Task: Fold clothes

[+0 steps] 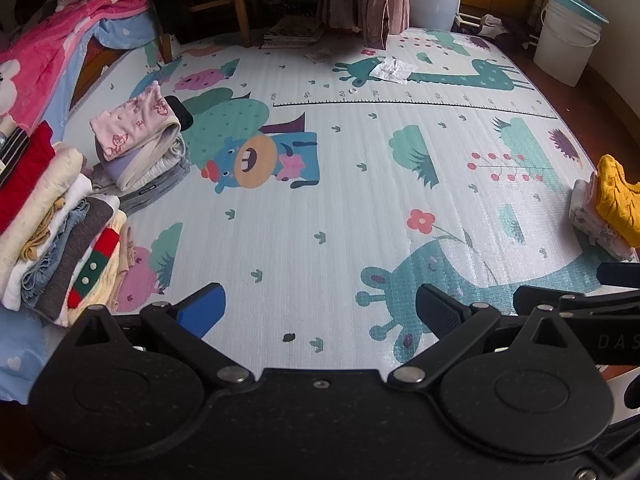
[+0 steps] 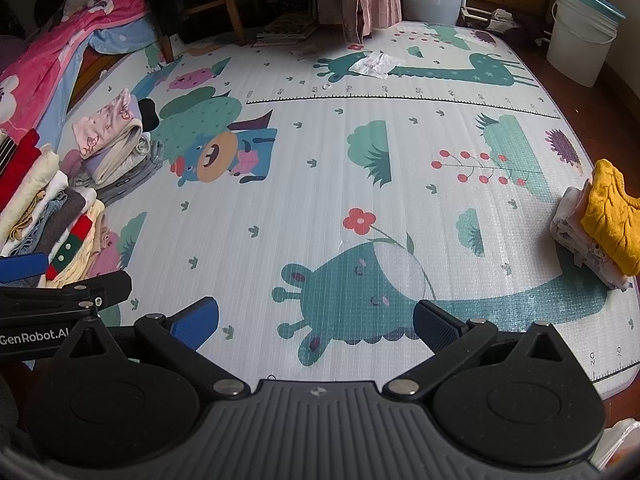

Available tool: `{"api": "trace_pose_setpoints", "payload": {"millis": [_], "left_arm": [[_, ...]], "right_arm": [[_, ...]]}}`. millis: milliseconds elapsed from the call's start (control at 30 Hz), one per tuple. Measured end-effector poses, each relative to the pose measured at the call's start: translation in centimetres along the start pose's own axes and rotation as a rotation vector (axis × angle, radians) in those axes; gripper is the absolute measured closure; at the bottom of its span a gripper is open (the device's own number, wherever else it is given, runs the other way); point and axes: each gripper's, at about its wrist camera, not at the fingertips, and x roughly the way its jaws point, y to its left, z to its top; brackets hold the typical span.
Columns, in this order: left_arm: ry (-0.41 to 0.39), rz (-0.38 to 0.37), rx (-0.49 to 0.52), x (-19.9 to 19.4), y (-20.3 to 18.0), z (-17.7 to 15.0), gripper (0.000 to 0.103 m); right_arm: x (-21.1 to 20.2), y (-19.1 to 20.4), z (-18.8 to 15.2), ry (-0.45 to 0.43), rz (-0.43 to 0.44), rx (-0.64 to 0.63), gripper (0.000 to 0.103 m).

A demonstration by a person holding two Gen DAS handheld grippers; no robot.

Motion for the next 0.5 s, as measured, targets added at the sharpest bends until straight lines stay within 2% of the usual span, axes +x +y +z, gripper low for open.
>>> {"api": "trace_pose_setpoints", "payload": {"millis": [500], "left_arm": [[-0.003, 0.015, -0.002, 0.00, -0.31, 0.29, 0.001]], "right_arm": [[-0.05, -0.04, 0.12, -0.008, 0.006, 0.007, 0.000]]}}
